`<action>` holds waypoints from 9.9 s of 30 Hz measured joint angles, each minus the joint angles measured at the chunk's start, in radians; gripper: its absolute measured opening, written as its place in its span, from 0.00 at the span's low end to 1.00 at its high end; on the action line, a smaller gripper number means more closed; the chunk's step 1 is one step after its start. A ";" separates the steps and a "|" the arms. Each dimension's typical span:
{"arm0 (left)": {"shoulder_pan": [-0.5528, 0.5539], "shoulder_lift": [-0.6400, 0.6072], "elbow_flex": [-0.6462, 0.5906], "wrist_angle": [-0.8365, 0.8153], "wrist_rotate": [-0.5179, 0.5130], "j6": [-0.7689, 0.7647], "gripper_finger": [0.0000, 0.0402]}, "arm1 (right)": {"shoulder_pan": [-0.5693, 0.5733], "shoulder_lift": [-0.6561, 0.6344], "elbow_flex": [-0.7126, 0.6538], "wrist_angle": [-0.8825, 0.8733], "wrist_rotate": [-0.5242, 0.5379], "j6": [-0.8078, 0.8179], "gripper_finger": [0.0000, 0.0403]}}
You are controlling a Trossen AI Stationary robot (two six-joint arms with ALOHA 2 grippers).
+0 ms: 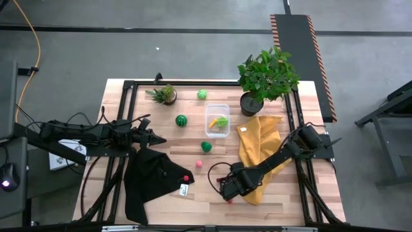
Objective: Pick and placing Produce into tupperware
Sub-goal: Put the right red cherry into the transparent bin
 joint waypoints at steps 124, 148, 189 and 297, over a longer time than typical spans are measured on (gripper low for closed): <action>0.000 0.000 0.000 0.000 0.000 0.000 0.00 | -0.023 -0.157 0.008 0.010 -0.024 -0.167 0.22; 0.000 0.000 0.000 0.000 0.000 0.000 0.00 | -0.022 -0.357 0.008 -0.017 0.085 -0.323 0.22; 0.000 0.000 0.000 0.000 0.000 0.000 0.00 | -0.023 -0.486 0.008 -0.132 0.305 -0.662 0.22; 0.000 0.000 0.000 0.000 0.000 0.000 0.00 | -0.458 -0.113 0.008 0.230 0.641 -0.900 0.22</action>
